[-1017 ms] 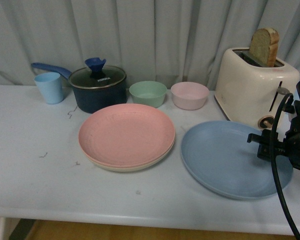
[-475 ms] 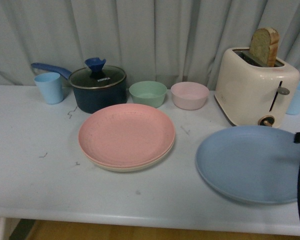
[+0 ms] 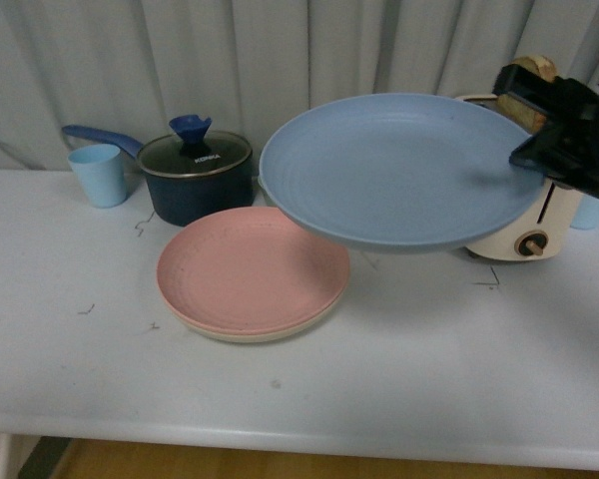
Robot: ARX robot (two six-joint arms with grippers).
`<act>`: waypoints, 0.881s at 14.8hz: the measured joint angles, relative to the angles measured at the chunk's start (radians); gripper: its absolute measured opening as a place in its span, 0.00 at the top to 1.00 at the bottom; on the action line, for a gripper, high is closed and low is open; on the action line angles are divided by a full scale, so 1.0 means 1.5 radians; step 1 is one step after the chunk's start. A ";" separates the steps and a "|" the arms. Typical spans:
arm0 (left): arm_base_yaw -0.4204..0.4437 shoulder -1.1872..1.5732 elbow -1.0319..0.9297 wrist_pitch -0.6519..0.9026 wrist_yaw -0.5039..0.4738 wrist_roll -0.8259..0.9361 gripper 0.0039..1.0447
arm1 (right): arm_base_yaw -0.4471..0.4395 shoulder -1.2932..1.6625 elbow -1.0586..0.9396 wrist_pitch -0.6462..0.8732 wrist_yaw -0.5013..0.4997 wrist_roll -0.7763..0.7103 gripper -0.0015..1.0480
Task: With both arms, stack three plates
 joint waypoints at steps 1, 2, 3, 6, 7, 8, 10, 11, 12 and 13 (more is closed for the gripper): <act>0.000 0.000 0.000 0.000 0.000 0.000 0.06 | 0.028 0.061 0.067 -0.029 0.018 0.025 0.97; 0.000 0.000 0.000 0.000 0.000 0.000 0.06 | 0.049 0.101 0.111 -0.043 0.030 0.033 0.97; 0.000 0.000 0.000 0.000 0.000 0.000 0.06 | 0.070 0.144 0.161 -0.063 0.035 0.039 0.97; 0.000 0.000 0.000 0.000 0.000 0.000 0.06 | 0.117 0.255 0.292 -0.120 0.048 0.067 0.97; 0.000 0.000 0.000 0.000 0.000 0.000 0.06 | 0.122 0.291 0.322 -0.128 0.054 0.076 0.97; 0.000 0.000 0.000 0.000 0.000 0.000 0.06 | 0.130 0.328 0.348 -0.136 0.054 0.081 0.97; 0.000 0.000 0.000 0.000 0.000 0.000 0.06 | 0.138 0.368 0.373 -0.139 0.054 0.089 0.97; 0.000 0.000 0.000 0.000 0.000 0.000 0.06 | 0.143 0.379 0.380 -0.139 0.056 0.091 0.97; 0.000 0.000 0.000 0.000 0.000 0.000 0.06 | 0.149 0.388 0.384 -0.135 0.055 0.093 0.97; 0.000 0.000 0.000 0.000 0.000 0.000 0.06 | 0.152 0.395 0.387 -0.135 0.056 0.094 0.97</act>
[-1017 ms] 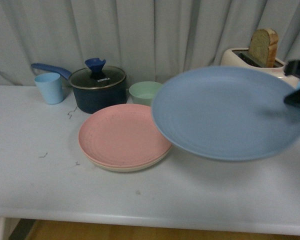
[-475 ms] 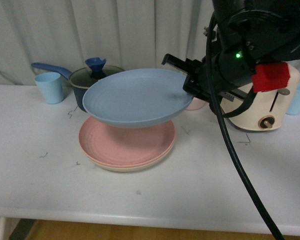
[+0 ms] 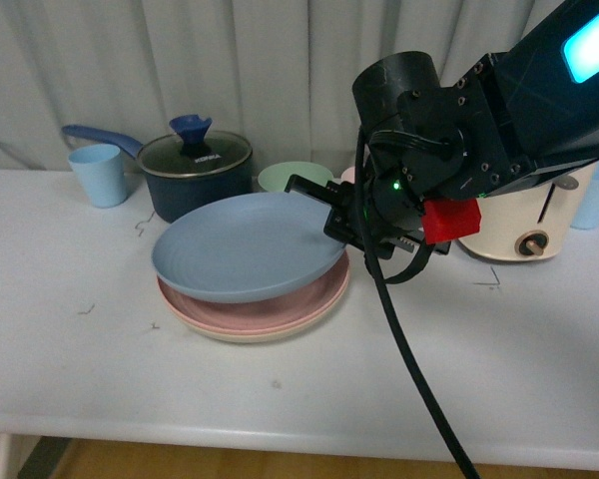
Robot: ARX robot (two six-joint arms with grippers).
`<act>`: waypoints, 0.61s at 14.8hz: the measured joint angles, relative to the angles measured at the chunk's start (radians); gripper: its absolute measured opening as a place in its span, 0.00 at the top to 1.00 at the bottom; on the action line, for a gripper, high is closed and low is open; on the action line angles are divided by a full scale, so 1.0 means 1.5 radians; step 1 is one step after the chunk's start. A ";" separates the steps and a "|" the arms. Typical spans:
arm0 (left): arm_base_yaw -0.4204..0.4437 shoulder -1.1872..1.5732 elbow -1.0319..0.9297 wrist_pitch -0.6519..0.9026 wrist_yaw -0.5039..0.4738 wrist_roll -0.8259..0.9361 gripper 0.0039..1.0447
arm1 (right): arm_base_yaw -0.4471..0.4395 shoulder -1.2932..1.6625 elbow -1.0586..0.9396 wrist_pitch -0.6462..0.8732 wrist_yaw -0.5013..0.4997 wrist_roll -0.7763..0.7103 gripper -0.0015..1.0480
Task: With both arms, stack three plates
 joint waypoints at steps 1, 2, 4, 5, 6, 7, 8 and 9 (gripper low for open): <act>0.000 0.000 0.000 0.000 0.000 0.000 0.06 | 0.002 0.005 0.003 0.005 0.002 -0.001 0.97; 0.000 0.000 0.000 0.000 0.000 0.000 0.06 | 0.003 0.009 0.006 -0.003 0.004 0.000 0.97; 0.000 0.000 0.000 0.000 0.000 0.000 0.06 | 0.003 0.009 0.007 0.002 0.012 -0.003 0.81; 0.000 0.000 0.000 0.000 0.000 0.000 0.06 | 0.003 0.009 0.007 0.009 0.014 -0.003 0.69; 0.000 0.000 0.000 0.000 0.000 0.000 0.06 | 0.003 0.005 -0.001 0.019 0.019 -0.003 0.57; 0.000 0.000 0.000 0.000 0.000 0.000 0.06 | 0.003 -0.008 -0.016 0.019 0.021 -0.003 0.47; 0.000 0.000 0.000 0.000 0.000 0.000 0.06 | 0.003 -0.026 -0.035 0.029 0.021 -0.003 0.36; 0.000 0.000 0.000 0.000 0.000 0.000 0.06 | 0.002 -0.055 -0.052 0.042 0.021 -0.003 0.24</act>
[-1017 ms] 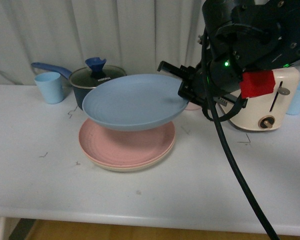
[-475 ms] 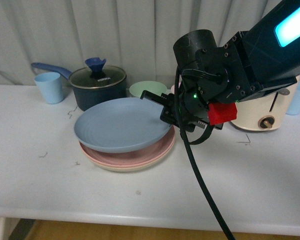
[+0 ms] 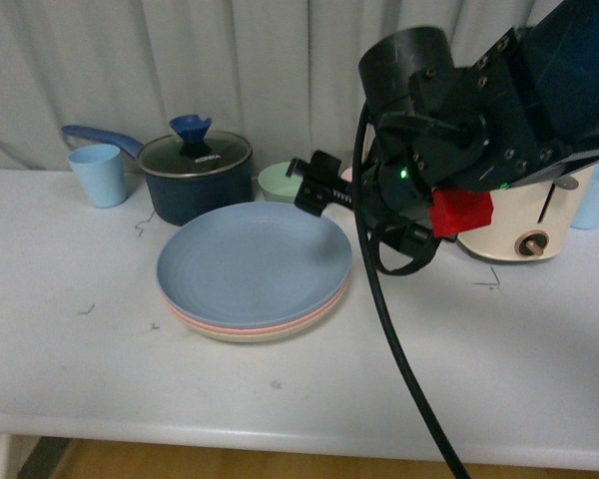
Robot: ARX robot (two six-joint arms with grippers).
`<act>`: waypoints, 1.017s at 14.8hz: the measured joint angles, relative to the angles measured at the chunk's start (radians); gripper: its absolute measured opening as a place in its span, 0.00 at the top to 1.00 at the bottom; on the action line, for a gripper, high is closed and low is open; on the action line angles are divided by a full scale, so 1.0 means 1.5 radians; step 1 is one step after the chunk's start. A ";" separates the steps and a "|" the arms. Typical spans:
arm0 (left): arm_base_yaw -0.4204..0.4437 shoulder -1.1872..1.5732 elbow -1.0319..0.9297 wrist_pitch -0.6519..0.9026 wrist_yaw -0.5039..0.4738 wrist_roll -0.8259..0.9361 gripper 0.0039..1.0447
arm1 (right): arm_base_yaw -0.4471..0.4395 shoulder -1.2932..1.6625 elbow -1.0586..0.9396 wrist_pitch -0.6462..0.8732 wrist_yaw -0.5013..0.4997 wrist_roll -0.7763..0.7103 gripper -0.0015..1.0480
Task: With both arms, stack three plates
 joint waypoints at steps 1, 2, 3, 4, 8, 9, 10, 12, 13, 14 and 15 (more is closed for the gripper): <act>0.000 0.000 0.000 0.000 0.000 0.000 0.06 | -0.003 -0.034 -0.019 0.017 0.001 -0.001 0.14; 0.000 0.000 0.000 0.000 0.000 0.000 0.06 | -0.008 -0.081 -0.042 0.033 0.002 -0.004 0.04; 0.000 0.000 0.000 0.000 0.000 0.000 0.06 | -0.013 -0.133 -0.072 0.056 0.006 -0.011 0.07; 0.000 0.000 0.000 0.000 0.000 0.000 0.06 | -0.023 -0.187 -0.108 0.079 0.009 -0.023 0.06; 0.000 0.000 0.000 0.000 0.000 0.000 0.06 | -0.145 -0.492 -0.487 0.446 0.095 -0.342 0.47; 0.000 0.000 0.000 0.000 0.000 0.000 0.06 | -0.192 -0.606 -0.588 0.433 0.058 -0.381 0.61; 0.000 0.000 0.000 0.000 0.000 0.000 0.06 | -0.228 -0.698 -0.673 0.408 0.010 -0.397 0.73; 0.000 0.000 0.000 0.000 0.000 0.000 0.06 | -0.268 -0.844 -0.805 0.397 -0.027 -0.410 0.97; 0.000 0.000 0.000 0.000 0.000 0.000 0.06 | -0.268 -0.878 -0.830 0.402 -0.030 -0.416 0.98; 0.000 0.000 0.000 0.000 0.000 0.000 0.06 | -0.268 -0.900 -0.851 0.401 -0.031 -0.416 0.98; 0.000 0.000 0.000 0.000 0.000 0.000 0.06 | -0.268 -0.922 -0.877 0.395 -0.032 -0.416 0.98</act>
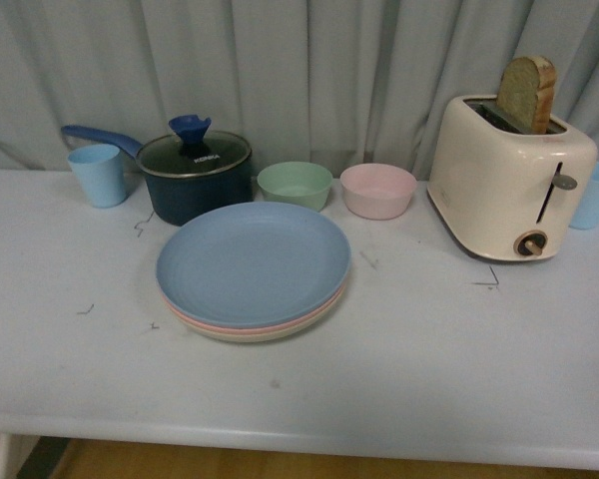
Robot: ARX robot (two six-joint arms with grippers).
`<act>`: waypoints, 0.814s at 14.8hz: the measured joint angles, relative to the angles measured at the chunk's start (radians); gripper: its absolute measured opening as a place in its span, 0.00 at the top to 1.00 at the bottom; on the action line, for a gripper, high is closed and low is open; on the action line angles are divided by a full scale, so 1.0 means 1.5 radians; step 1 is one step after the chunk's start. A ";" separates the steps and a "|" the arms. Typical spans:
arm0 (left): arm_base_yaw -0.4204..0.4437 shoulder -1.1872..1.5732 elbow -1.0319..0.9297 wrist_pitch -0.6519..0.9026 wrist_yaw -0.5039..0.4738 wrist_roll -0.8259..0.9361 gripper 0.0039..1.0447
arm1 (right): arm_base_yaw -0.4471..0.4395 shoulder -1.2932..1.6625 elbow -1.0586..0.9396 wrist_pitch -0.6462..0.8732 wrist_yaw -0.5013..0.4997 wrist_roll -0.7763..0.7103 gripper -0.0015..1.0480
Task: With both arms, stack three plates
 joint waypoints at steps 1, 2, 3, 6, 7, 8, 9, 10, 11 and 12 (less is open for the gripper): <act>0.000 0.000 0.000 0.000 0.000 0.000 0.06 | 0.000 -0.022 -0.019 -0.006 0.000 0.000 0.98; 0.000 0.000 0.000 0.000 0.000 0.000 0.06 | 0.000 -0.051 -0.034 -0.013 0.000 0.000 0.98; 0.000 0.000 0.000 0.000 0.000 0.000 0.06 | 0.000 -0.078 -0.048 -0.026 0.000 0.000 0.98; 0.000 0.000 0.000 0.000 0.000 0.000 0.06 | 0.000 -0.153 -0.081 -0.071 0.000 0.000 0.98; 0.000 0.000 0.000 0.000 0.000 0.000 0.06 | 0.000 -0.179 -0.091 -0.089 0.000 0.000 0.98; 0.000 0.000 0.000 0.000 0.000 0.000 0.06 | 0.000 -0.204 -0.098 -0.105 0.000 0.000 0.98; 0.000 0.000 0.000 0.000 0.000 0.000 0.06 | 0.000 -0.227 -0.103 -0.123 0.000 0.000 0.98; 0.000 0.000 0.000 0.000 0.000 0.000 0.06 | 0.000 -0.240 -0.119 -0.098 0.000 0.000 0.98; 0.000 0.000 0.000 0.000 0.000 0.000 0.06 | 0.000 -0.270 -0.128 -0.139 0.000 0.000 0.98; 0.000 0.000 0.000 0.000 0.000 0.000 0.06 | 0.000 -0.298 -0.128 -0.161 0.000 0.000 0.98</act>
